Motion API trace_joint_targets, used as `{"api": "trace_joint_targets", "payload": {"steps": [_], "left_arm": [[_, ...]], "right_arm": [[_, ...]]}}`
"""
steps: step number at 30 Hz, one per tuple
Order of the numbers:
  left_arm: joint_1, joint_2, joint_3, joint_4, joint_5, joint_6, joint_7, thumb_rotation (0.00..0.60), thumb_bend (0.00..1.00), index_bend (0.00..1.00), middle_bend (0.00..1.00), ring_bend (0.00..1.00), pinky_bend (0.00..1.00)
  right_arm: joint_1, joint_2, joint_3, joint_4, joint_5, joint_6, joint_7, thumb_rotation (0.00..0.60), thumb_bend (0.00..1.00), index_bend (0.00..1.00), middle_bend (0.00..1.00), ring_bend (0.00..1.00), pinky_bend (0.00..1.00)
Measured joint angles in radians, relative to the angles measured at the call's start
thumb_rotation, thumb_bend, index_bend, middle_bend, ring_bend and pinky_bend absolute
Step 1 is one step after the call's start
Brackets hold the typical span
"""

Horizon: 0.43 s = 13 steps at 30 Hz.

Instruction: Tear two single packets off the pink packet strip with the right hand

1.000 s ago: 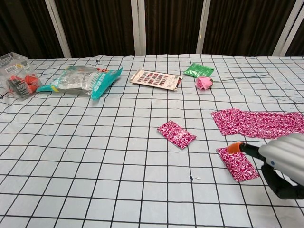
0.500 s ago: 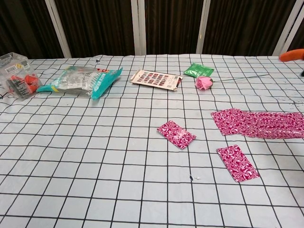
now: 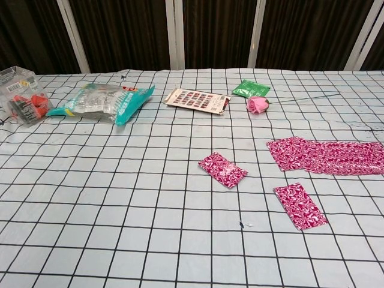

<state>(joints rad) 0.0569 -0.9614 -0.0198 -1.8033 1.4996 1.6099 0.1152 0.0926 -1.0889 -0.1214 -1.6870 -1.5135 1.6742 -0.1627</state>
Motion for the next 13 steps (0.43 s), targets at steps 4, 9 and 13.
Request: {"api": "trace_joint_targets", "payload": {"steps": [4, 9, 13], "left_arm": [[0.001, 0.000, 0.004, 0.002, 0.008, 0.001, 0.000, 0.600, 0.38, 0.18, 0.04, 0.00, 0.12], [-0.001, -0.001, 0.006, 0.006, 0.021, 0.002, 0.000, 0.600, 0.38, 0.18, 0.04, 0.00, 0.12], [-0.004, -0.002, 0.006, 0.010, 0.016, -0.008, -0.003, 0.600, 0.38, 0.18, 0.04, 0.00, 0.12]], "right_arm": [[-0.010, 0.012, 0.000, 0.018, -0.019, -0.010, 0.036, 0.600, 0.64, 0.00, 0.06, 0.11, 0.11], [-0.018, 0.016, 0.008, 0.022, -0.025, -0.036, 0.033, 0.600, 0.64, 0.00, 0.06, 0.11, 0.11], [-0.024, 0.016, 0.023, 0.018, -0.027, -0.044, 0.036, 0.600, 0.64, 0.00, 0.06, 0.11, 0.11]]}}
